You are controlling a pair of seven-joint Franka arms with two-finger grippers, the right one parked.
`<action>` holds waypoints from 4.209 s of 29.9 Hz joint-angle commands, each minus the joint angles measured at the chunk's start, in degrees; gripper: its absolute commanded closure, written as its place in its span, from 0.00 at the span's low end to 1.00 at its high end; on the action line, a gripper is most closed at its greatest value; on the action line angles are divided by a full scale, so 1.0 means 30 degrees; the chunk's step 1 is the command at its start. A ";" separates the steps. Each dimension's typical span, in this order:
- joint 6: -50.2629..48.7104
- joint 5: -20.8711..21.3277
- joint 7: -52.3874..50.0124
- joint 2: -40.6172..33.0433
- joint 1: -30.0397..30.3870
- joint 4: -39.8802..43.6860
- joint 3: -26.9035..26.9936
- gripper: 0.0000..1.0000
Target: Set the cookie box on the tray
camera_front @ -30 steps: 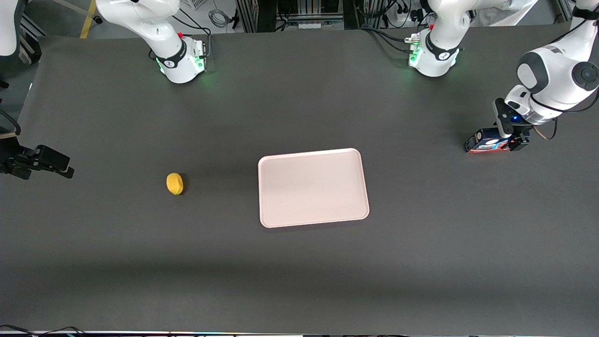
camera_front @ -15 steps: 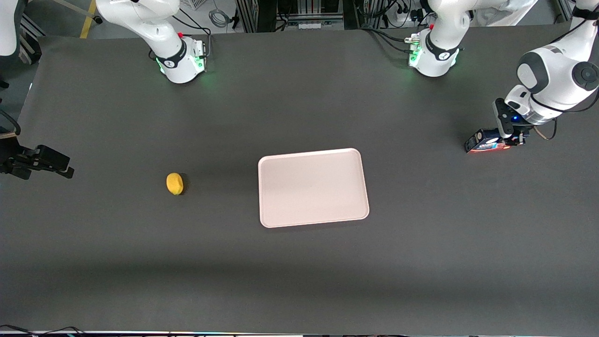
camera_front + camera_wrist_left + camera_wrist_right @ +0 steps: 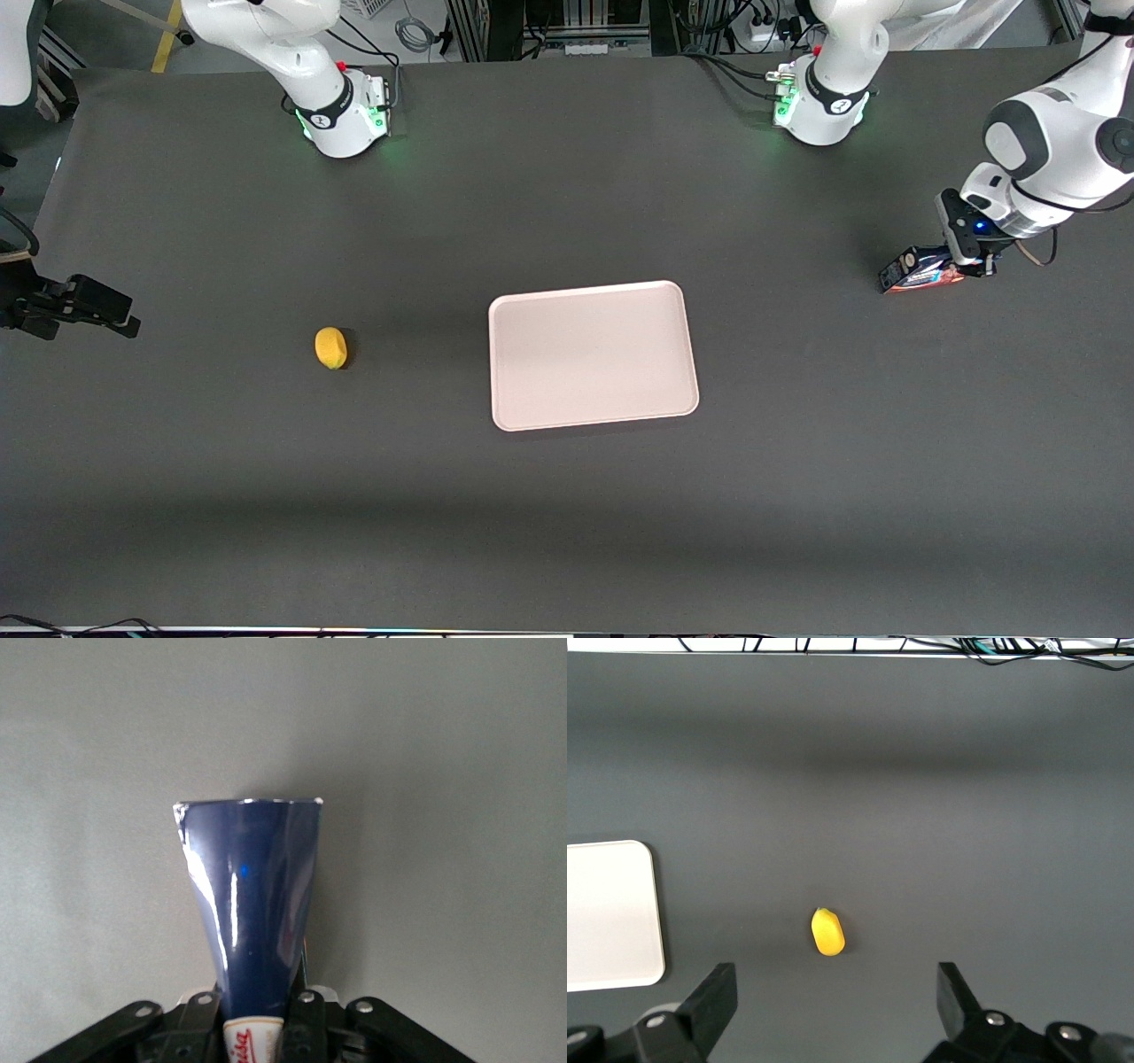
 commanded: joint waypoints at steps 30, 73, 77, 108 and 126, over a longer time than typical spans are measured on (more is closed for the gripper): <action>-1.4778 -0.2178 -2.2071 -0.0692 -0.0267 1.3786 -0.8381 0.81; -0.8483 0.1158 -5.5510 0.3202 -0.0677 1.3614 -2.0310 0.86; -0.7397 0.3761 -5.5919 0.4342 -0.0970 1.3231 -2.0310 0.86; -0.4438 1.3144 -5.9641 1.1670 -0.2054 1.4080 -2.0281 0.85; -0.4319 1.3261 -5.8294 1.2198 -0.1996 1.4081 -1.9695 0.84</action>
